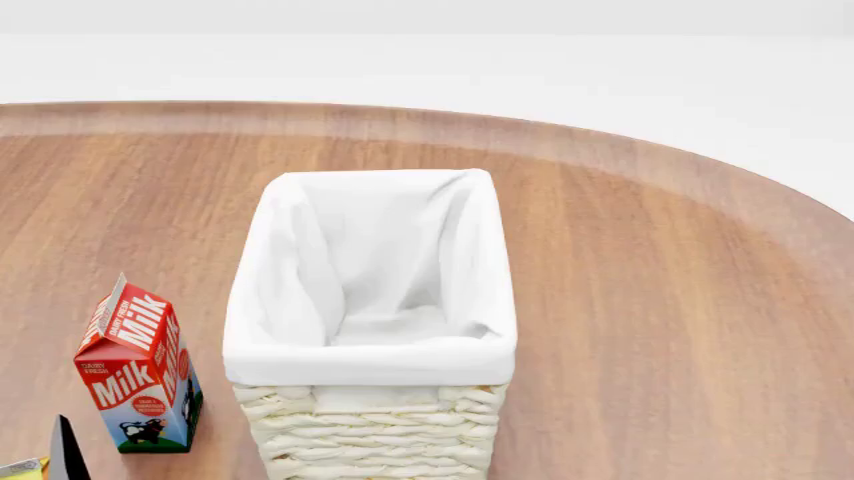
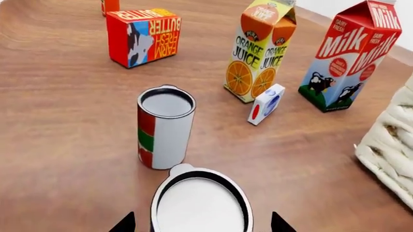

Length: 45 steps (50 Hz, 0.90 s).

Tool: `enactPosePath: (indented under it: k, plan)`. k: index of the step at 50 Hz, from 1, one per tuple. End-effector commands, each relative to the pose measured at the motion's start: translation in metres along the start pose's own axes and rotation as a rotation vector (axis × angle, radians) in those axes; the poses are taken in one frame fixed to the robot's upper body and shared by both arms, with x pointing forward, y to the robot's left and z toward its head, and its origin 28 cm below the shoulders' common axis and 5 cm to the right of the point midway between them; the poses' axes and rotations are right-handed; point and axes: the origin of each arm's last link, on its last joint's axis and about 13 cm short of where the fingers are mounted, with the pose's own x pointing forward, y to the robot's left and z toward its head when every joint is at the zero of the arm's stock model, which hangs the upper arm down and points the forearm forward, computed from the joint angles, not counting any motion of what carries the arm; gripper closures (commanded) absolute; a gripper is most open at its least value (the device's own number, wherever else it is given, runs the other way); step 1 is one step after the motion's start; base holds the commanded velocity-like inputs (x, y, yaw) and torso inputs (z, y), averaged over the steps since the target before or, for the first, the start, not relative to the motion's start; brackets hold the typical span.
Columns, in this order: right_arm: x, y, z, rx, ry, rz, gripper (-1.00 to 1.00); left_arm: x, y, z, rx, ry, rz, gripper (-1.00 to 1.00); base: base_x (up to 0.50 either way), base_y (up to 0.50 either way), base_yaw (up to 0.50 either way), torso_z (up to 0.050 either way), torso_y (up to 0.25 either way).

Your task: Pick up the alphabet soup, and put it in the basket.

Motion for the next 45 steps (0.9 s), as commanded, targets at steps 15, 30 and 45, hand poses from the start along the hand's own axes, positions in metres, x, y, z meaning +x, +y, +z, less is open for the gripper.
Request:
enactPosePath:
  k: [15,30,45]
  plan:
    - [0.012,-0.004,-0.006,0.002,0.042,0.009,-1.00,0.000,0.000,0.000,0.001,-0.002,0.001,-1.00,0.00,0.00,0.00,0.000,0.000]
    - [0.026,-0.005,-0.009,0.033,0.049,0.027,-1.00,0.000,0.000,0.001,0.002,-0.003,0.003,-1.00,0.00,0.00,0.00,0.000,0.000]
    - [0.029,-0.004,-0.010,0.046,0.049,0.035,1.00,0.000,0.000,0.001,0.004,-0.004,0.004,-1.00,0.00,0.00,0.00,0.000,0.000]
